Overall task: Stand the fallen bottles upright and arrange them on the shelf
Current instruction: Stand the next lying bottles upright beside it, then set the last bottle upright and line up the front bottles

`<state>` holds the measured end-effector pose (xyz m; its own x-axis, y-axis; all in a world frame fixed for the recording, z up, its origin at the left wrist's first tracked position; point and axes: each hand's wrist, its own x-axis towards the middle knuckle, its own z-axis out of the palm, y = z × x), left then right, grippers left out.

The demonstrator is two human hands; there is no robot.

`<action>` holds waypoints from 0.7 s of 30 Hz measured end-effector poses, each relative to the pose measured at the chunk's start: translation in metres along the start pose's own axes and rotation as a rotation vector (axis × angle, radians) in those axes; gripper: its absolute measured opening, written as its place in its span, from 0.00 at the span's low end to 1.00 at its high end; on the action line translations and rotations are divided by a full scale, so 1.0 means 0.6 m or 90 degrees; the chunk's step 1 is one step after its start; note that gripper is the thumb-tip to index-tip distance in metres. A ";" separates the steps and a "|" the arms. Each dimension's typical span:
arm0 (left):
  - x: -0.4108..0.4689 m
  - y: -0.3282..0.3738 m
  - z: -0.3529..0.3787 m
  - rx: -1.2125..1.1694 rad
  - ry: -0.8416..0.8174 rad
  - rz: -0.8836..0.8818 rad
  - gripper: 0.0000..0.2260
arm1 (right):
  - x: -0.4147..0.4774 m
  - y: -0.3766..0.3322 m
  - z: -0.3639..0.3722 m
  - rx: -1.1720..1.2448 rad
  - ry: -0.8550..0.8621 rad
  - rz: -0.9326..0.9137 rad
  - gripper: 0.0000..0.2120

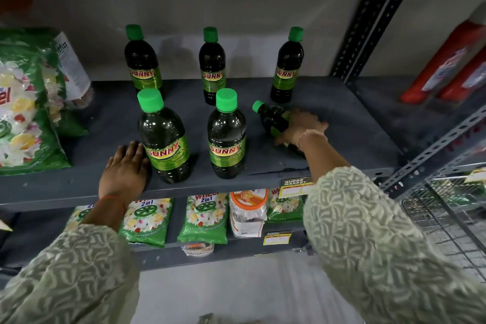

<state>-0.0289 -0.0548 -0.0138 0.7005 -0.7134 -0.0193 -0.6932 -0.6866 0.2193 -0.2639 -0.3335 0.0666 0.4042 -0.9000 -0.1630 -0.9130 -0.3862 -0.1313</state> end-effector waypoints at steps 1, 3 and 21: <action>0.001 0.000 0.000 -0.001 0.005 0.001 0.20 | 0.000 -0.002 0.005 0.035 0.035 0.009 0.41; 0.000 0.000 0.000 -0.011 0.013 -0.001 0.21 | -0.004 -0.011 0.010 0.140 0.127 0.009 0.38; -0.002 0.001 -0.004 0.031 -0.013 -0.001 0.32 | -0.026 -0.015 0.086 0.843 0.223 -0.109 0.39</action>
<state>-0.0299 -0.0543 -0.0115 0.6984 -0.7147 -0.0395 -0.6998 -0.6933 0.1722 -0.2590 -0.3053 0.0201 0.2894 -0.9409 0.1758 -0.0411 -0.1957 -0.9798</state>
